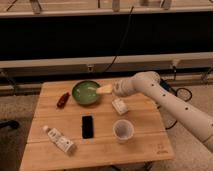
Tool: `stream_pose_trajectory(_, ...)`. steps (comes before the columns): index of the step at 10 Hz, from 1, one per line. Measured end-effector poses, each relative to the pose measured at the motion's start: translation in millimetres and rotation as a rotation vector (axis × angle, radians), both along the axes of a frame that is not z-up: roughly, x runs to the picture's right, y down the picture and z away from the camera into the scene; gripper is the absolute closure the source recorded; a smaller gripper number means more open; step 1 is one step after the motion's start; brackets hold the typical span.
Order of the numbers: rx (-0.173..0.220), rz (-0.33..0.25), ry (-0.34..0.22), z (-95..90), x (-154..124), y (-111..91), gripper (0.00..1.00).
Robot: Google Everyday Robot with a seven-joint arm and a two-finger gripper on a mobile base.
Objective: Move the arm in a circular motion
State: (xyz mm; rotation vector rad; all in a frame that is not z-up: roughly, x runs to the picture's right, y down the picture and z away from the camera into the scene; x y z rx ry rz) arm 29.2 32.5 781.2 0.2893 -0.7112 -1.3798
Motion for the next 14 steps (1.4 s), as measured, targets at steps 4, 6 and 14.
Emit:
stream_pose_trajectory(4, 0.036, -0.057, -0.012, -5.6, 1, 0, 0.2)
stream_pose_trajectory(6, 0.063, -0.092, -0.017, -8.1, 8, 2, 0.2)
stream_pose_trajectory(14, 0.141, -0.187, -0.038, -14.6, 17, -1, 0.2)
